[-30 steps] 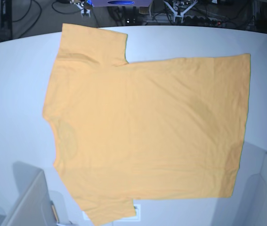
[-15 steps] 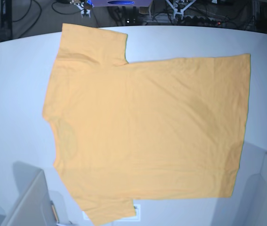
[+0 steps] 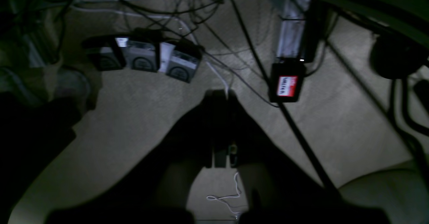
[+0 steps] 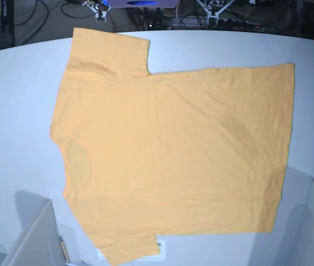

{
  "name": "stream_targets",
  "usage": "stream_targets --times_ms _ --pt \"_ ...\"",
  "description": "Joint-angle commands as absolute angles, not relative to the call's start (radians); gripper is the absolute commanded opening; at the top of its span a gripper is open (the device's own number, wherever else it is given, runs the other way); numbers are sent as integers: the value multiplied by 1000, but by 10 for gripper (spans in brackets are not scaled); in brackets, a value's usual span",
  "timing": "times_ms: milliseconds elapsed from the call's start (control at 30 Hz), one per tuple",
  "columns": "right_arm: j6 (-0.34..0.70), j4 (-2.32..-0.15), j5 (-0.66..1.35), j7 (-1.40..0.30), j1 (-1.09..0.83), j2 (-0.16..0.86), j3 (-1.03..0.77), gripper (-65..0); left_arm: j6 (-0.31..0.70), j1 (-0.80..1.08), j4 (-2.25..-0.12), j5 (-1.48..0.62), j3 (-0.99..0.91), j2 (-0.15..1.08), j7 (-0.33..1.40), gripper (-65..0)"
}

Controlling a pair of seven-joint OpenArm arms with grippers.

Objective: Fold the T-shirt properly

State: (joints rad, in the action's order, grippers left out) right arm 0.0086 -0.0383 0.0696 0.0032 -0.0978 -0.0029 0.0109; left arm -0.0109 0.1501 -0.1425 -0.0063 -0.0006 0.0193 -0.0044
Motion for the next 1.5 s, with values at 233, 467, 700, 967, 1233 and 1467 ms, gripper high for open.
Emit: stream_targets --times_ms 233,467,700,967,1233,1467 --pt "12 -271 65 5 -302 2 12 -650 -12 361 -406 -5 8 45 -7 -650" --pt "10 -704 68 -76 -567 13 4 -650 -12 575 -688 -5 2 79 -7 -650" --pt "8 -995 70 -137 -748 12 -76 -650 -10 785 -998 -7 -1 125 -7 -650" --pt "8 -1351 71 -150 -940 7 -154 -650 -10 1020 -1386 -8 -2 166 -1 -650" --pt "10 -1690 70 -151 -1050 -67 -257 -650 -10 1211 -1713 -7 -31 211 -7 -650" --pt "13 -1966 73 -151 -1043 -85 -272 -650 -7 1260 -1957 -7 -133 208 -7 -650"
